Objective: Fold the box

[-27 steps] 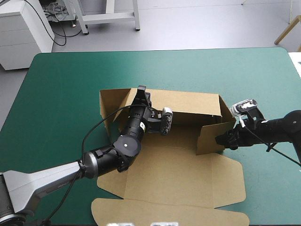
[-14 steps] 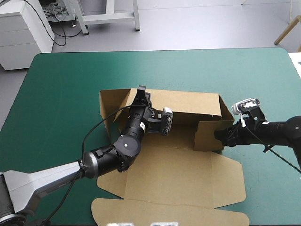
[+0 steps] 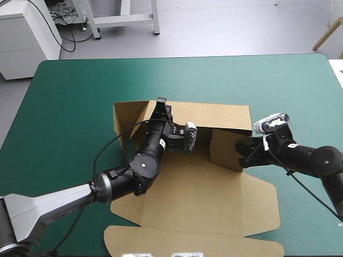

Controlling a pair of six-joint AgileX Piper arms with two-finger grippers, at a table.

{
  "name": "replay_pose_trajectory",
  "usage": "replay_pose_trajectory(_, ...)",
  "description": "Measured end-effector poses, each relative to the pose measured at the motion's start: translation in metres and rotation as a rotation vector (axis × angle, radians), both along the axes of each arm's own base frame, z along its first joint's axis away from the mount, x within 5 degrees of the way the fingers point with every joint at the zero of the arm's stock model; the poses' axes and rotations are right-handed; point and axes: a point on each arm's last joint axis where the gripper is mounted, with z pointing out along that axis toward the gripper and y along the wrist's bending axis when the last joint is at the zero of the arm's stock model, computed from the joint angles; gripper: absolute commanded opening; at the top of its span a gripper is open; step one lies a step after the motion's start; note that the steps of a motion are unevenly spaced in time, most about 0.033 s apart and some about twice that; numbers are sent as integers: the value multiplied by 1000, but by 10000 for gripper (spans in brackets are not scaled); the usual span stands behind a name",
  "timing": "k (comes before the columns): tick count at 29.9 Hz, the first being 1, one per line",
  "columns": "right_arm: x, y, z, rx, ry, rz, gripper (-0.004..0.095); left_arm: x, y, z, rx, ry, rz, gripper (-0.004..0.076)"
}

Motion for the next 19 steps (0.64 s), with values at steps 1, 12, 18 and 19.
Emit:
replay_pose_trajectory(1, 1, 5, 0, -12, -12, -16, 442, 0, 0, 0, -1, -1, 2, -10)
replay_pose_trajectory(12, 5, 13, -3, -66, -12, -188, 153, 0, 1, 0, -3, 0, 8, -10)
replay_pose_trajectory(18, 9, 12, -3, -62, -36, -214, -12, 0, 1, 0, -18, 6, 11, -10)
replay_pose_trajectory(19, 9, 12, -3, -65, -38, -214, -13, 0, 0, 0, -19, 7, 9, -10)
